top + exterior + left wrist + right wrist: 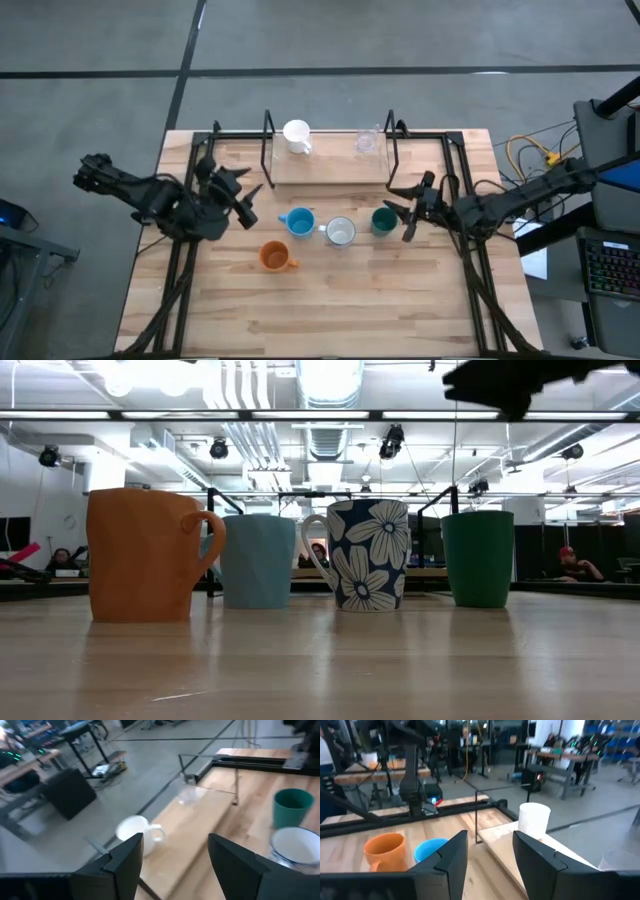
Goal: Stack small to large cups/mugs on shelf
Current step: Put the orange mug on the shelf
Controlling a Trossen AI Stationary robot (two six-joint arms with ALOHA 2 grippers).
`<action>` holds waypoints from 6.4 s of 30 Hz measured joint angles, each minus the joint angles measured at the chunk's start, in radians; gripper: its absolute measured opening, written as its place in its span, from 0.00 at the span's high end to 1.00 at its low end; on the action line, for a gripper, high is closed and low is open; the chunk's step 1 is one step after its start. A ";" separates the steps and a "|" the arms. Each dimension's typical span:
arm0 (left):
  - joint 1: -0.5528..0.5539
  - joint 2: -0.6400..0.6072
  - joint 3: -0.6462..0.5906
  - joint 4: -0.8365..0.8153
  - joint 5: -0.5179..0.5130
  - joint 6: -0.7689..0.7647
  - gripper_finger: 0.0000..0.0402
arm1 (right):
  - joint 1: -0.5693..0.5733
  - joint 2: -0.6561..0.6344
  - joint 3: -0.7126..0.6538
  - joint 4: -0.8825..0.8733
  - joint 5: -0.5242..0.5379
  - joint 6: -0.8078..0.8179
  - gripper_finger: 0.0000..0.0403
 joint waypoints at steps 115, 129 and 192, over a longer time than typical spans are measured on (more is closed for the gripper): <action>-0.194 -0.195 -0.487 0.342 0.119 0.015 0.48 | -0.306 1.506 1.886 -1.456 -0.982 -0.521 0.41; -0.194 -0.203 -0.495 0.342 0.125 0.014 0.48 | -0.307 1.506 1.878 -1.499 -1.052 -0.531 0.44; -0.194 -0.186 -0.566 0.344 0.293 0.074 0.48 | -0.205 1.506 1.699 -1.223 -0.747 -0.693 0.44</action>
